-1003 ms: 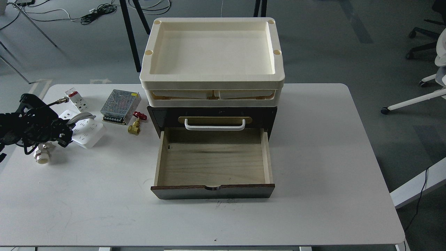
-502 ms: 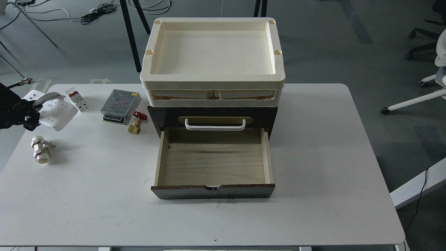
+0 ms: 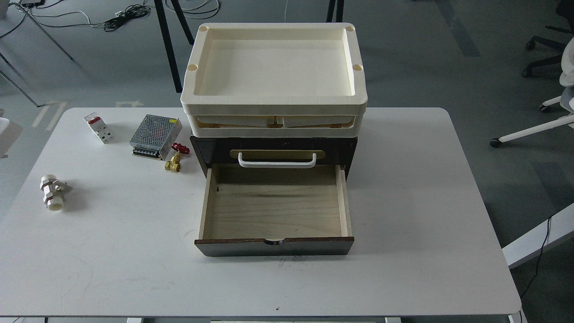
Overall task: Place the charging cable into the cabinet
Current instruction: 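Lift the power strip with the left gripper toward the drawer, then carry the power strip over the open drawer and lower it inside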
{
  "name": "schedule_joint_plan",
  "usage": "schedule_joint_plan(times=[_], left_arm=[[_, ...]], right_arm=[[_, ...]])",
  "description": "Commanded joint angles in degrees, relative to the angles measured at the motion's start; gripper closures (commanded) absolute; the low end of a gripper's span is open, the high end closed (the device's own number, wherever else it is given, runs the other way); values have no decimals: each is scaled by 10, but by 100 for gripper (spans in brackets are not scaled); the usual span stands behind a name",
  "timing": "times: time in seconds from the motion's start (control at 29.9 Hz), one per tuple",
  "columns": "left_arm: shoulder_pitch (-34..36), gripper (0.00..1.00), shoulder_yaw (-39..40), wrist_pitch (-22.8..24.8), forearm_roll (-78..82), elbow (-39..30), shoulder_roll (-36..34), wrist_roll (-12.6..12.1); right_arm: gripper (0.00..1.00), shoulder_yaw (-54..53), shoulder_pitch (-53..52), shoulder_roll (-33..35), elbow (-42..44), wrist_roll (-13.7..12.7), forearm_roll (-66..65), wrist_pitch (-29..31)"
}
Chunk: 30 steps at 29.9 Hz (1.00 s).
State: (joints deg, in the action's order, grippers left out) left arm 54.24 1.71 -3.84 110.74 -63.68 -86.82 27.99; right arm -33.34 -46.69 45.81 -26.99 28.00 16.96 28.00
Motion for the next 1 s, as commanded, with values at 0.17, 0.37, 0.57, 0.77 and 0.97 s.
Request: schedule_joint_plan(times=[0.17,0.37,0.57,0.77,0.97], left_arm=[[4,100,10,51,-76,-298,-132,0],[3,100,9,73,-113,-362,-105,0],[5,100,10,94,-153,-375,-37,0],[2,99,11,112,-199,-375,24,0],[49,99,14,150,-273,-377,56,0]], right_arm=[[1,1,1,-5,1,0,0,0],[1,-3,-2,-11,1,0,0,0],[1,-11,0,-41,33,0,0,0],[1,-6,-5,-67,76,0,-3,0],[1,-5,-4,-69,76,0,-4,0]])
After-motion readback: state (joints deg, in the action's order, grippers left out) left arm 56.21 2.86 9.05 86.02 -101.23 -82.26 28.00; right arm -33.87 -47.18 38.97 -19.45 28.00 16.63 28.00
